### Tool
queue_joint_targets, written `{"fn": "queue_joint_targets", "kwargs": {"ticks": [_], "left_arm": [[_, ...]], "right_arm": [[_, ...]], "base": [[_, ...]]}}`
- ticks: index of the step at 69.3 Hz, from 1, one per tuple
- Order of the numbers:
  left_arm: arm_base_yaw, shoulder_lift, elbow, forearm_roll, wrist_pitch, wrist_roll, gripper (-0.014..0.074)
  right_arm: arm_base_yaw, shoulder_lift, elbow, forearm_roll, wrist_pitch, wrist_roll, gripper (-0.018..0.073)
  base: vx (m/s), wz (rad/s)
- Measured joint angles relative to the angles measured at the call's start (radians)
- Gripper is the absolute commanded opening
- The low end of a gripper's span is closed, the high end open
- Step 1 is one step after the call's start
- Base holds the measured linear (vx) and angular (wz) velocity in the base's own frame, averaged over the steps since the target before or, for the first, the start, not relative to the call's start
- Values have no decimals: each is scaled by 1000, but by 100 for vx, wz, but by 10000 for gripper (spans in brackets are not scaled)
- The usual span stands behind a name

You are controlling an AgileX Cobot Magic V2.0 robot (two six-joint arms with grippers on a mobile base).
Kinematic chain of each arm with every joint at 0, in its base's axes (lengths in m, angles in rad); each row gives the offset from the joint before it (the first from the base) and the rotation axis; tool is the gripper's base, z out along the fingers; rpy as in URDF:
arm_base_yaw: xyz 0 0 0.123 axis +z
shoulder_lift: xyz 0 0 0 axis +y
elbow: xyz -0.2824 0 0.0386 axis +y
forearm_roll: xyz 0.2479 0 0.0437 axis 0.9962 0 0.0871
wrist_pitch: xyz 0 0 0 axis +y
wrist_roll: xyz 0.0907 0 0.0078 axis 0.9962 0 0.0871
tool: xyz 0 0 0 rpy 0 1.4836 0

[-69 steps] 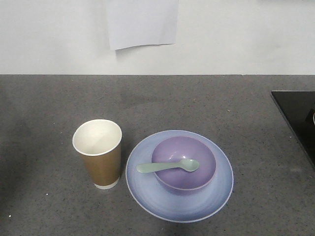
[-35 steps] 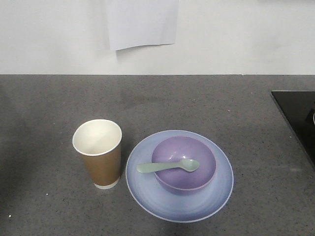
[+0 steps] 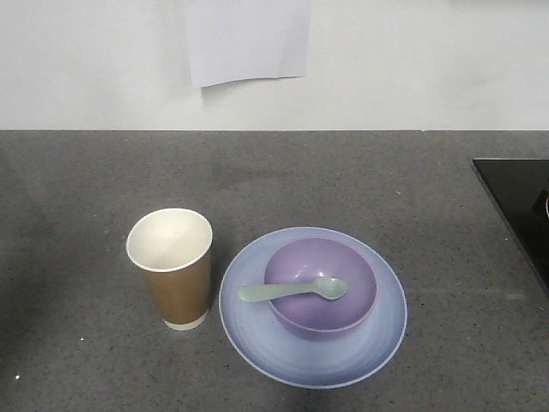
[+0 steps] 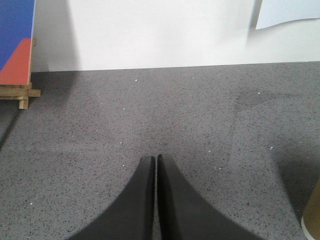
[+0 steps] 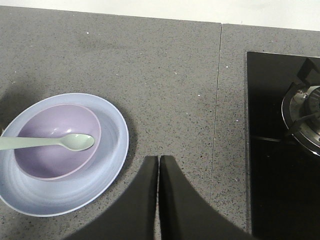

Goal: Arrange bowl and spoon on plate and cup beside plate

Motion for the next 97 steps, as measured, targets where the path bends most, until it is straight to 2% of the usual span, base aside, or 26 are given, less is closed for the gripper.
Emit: {"fn": "queue_joint_targets", "kwargs": {"ticks": [10, 16, 21, 28, 37, 46, 56, 72, 79, 97], "left_arm": [[0, -7, 4, 0, -9, 6, -7], [0, -42, 48, 0, -89, 19, -7], [0, -88, 126, -12, -216, 54, -7], [0, -155, 267, -74, -407, 183, -7], [2, -248, 460, -191, -606, 411, -7], [55, -358, 634, -309, -767, 525, -7], [148, -479, 791, -360, -862, 534, -7], [261, -645, 916, -368, -861, 486, -6], [282, -669, 918, -367, -843, 471, -6], [285, -671, 918, -367, -828, 464, -6]], "right_arm": [[0, 0, 0, 0, 0, 0, -11], [0, 0, 0, 0, 0, 0, -11], [0, 0, 0, 0, 0, 0, -11], [0, 0, 0, 0, 0, 0, -11], [0, 0, 0, 0, 0, 0, -11], [0, 0, 0, 0, 0, 0, -11], [0, 0, 0, 0, 0, 0, -11], [0, 0, 0, 0, 0, 0, -11], [0, 0, 0, 0, 1, 0, -11], [0, 0, 0, 0, 8, 0, -11]], "base": [[0, 0], [0, 0], [0, 0], [0, 0], [0, 0], [0, 0], [0, 0], [0, 0], [0, 0], [0, 0]]}}
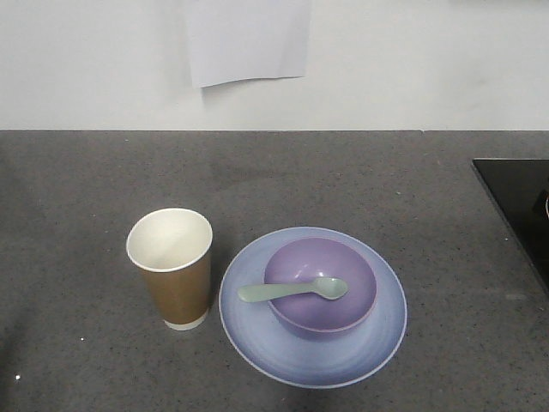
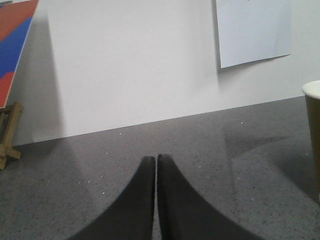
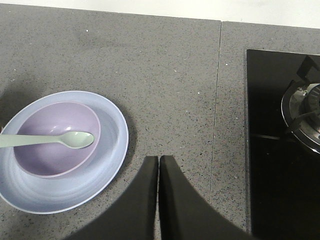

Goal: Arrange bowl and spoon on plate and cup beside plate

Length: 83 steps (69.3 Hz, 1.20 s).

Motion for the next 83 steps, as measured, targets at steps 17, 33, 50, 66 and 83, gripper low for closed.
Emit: {"fn": "queue_joint_targets", "kwargs": {"ticks": [17, 33, 50, 66, 83], "left_arm": [[0, 0, 0, 0, 0, 0, -6], [0, 0, 0, 0, 1, 0, -6], [0, 0, 0, 0, 1, 0, -6], [0, 0, 0, 0, 1, 0, -6], [0, 0, 0, 0, 1, 0, -6]], "right_arm": [[0, 0, 0, 0, 2, 0, -11], [0, 0, 0, 0, 2, 0, -11], [0, 0, 0, 0, 2, 0, -11], [0, 0, 0, -12, 0, -3, -11], [0, -66, 151, -43, -211, -87, -11]], "base": [[0, 0], [0, 0], [0, 0], [0, 0], [0, 0]]}}
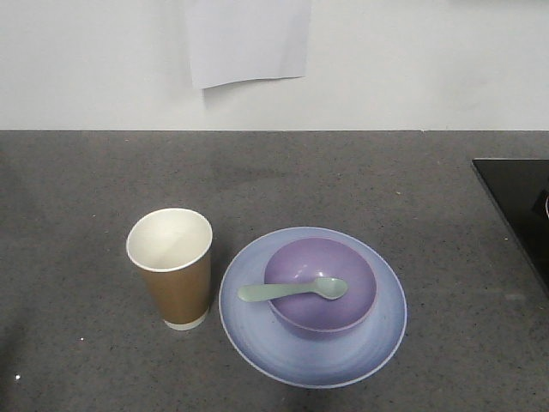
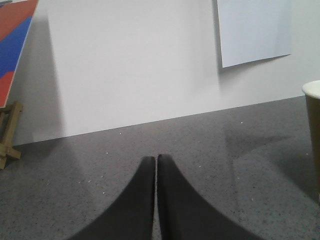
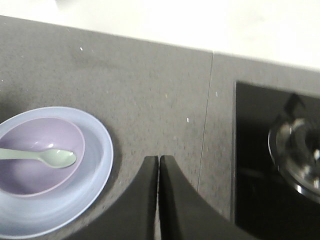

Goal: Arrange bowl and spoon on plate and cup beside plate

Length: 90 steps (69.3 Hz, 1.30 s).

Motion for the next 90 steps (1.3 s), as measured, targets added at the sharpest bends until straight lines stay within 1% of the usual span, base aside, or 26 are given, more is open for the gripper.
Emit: {"fn": "queue_joint_targets", "kwargs": {"ticks": [4, 14, 20, 27, 33, 44, 51, 58, 64, 72, 90], "left_arm": [[0, 0, 0, 0, 0, 0, -6], [0, 0, 0, 0, 0, 0, -6], [0, 0, 0, 0, 0, 0, -6], [0, 0, 0, 0, 0, 0, -6], [0, 0, 0, 0, 0, 0, -6], [0, 0, 0, 0, 0, 0, -6], [0, 0, 0, 0, 0, 0, -6], [0, 0, 0, 0, 0, 0, -6], [0, 0, 0, 0, 0, 0, -6], [0, 0, 0, 0, 1, 0, -6], [0, 0, 0, 0, 2, 0, -6]], "right_arm": [[0, -35, 71, 9, -81, -50, -11], [0, -136, 317, 53, -360, -178, -11], [0, -199, 456, 60, -527, -206, -11], [-7, -267, 603, 82, -676, -219, -11], [-58, -321, 714, 124, -766, -220, -11], [-197, -403, 876, 182, -891, -217, -11], [-257, -464, 954, 212, -945, -216, -11], [-287, -533, 1015, 230, -974, -213, -11], [-294, -598, 1050, 238, -978, -209, -11], [-295, -664, 1054, 239, -973, -201, -11], [-295, -676, 1054, 223, -967, -191, -11]], "base": [[0, 0], [0, 0], [0, 0], [0, 0], [0, 0], [0, 0], [0, 0], [0, 0], [0, 0], [0, 0], [0, 0]]}}
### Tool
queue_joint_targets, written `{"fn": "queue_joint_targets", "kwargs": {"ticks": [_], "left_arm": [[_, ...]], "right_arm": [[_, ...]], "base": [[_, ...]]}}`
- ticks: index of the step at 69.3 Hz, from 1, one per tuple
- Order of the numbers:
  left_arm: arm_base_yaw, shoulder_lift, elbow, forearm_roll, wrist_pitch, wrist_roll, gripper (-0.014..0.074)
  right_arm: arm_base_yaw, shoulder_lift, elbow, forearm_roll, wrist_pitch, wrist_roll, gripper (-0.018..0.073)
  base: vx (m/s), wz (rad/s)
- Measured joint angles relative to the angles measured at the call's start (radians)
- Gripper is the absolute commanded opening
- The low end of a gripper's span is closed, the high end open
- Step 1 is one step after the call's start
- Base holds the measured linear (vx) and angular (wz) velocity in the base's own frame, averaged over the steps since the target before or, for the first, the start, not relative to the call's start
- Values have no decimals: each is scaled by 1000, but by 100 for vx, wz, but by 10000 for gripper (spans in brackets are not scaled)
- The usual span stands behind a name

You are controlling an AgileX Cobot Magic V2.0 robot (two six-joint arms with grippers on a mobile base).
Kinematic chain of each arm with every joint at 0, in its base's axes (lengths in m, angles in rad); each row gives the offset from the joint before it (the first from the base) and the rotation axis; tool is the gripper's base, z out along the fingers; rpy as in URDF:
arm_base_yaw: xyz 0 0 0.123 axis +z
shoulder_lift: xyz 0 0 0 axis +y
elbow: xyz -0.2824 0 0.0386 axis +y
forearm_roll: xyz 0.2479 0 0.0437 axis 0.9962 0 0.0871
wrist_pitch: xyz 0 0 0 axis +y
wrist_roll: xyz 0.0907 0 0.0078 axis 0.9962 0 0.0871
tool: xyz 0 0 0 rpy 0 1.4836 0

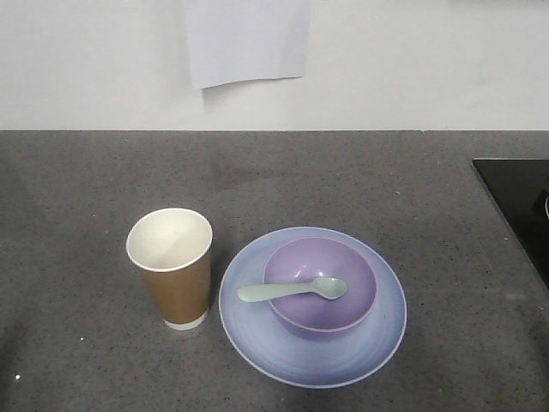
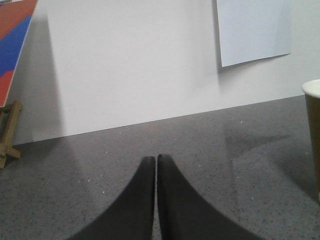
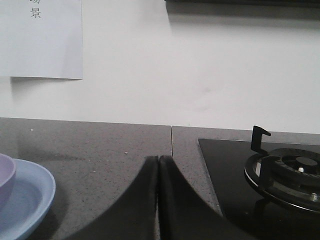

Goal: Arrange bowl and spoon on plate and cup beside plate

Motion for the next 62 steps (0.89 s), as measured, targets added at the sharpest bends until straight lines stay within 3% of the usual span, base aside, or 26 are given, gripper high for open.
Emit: {"fn": "queue_joint_targets", "kwargs": {"ticks": [62], "left_arm": [[0, 0, 0, 0, 1, 0, -6]], "right_arm": [[0, 0, 0, -1, 1, 1, -11]], "base": [[0, 0]]}}
